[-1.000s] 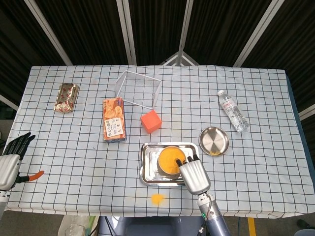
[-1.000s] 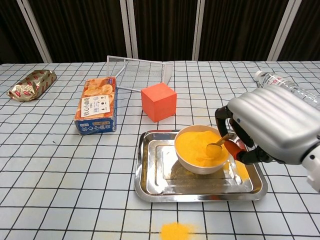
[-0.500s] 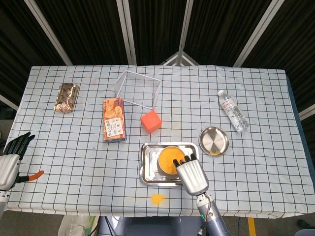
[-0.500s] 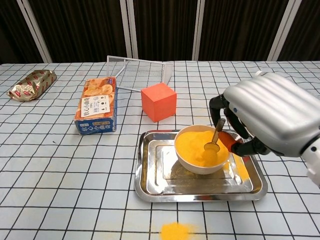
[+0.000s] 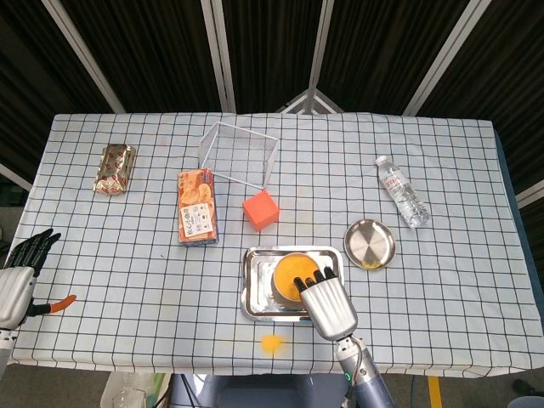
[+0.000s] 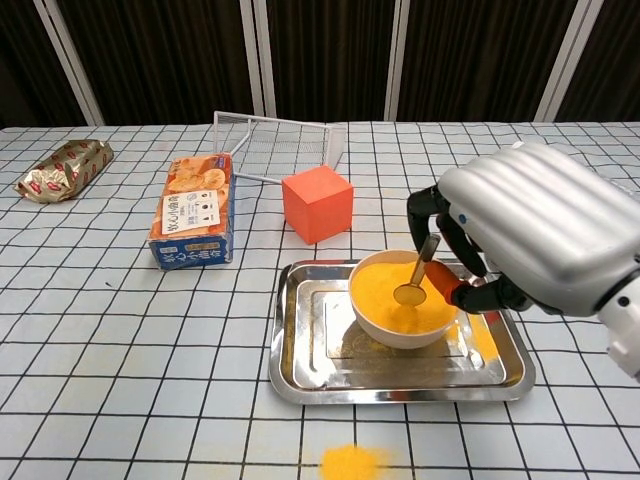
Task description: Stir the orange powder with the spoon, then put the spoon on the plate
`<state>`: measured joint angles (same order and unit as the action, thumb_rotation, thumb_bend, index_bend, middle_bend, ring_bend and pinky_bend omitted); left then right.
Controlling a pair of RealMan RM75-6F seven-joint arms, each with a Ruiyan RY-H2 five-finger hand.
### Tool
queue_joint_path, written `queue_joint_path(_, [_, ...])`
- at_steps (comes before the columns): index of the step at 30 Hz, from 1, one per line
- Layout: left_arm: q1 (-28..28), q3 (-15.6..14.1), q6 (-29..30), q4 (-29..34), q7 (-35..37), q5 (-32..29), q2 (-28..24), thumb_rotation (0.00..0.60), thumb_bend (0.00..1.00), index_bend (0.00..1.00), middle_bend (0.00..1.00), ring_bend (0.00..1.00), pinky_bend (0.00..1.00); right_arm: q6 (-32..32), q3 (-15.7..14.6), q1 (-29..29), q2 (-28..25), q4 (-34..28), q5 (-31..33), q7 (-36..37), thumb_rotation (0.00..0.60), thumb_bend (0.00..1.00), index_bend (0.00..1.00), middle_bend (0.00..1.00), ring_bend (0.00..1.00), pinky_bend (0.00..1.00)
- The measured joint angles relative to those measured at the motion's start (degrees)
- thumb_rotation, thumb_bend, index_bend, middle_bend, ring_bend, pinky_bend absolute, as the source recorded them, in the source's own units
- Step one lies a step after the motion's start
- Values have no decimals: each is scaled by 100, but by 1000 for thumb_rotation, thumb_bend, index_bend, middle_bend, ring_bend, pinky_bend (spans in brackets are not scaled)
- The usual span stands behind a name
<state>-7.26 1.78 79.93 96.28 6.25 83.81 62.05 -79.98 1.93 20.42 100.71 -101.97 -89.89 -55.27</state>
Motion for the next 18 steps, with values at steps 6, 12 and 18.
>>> queue_joint_path(6, [3, -1, 2, 3, 2, -2, 0, 600, 0, 0, 0, 0, 0, 36, 24, -7, 39, -7, -47, -52, 600, 696, 906, 764, 593, 525])
queue_joint_path(12, [-2, -3, -12, 8, -7, -8, 1, 600, 0, 0, 0, 0, 0, 61, 27, -48, 18, -1, -20, -54, 600, 696, 906, 765, 593, 525])
queue_joint_path(18, [-7, -2, -30, 15, -20, -25, 2, 600, 0, 0, 0, 0, 0, 103, 19, -80, 23, 34, 16, -14, 600, 695, 909, 766, 593, 525])
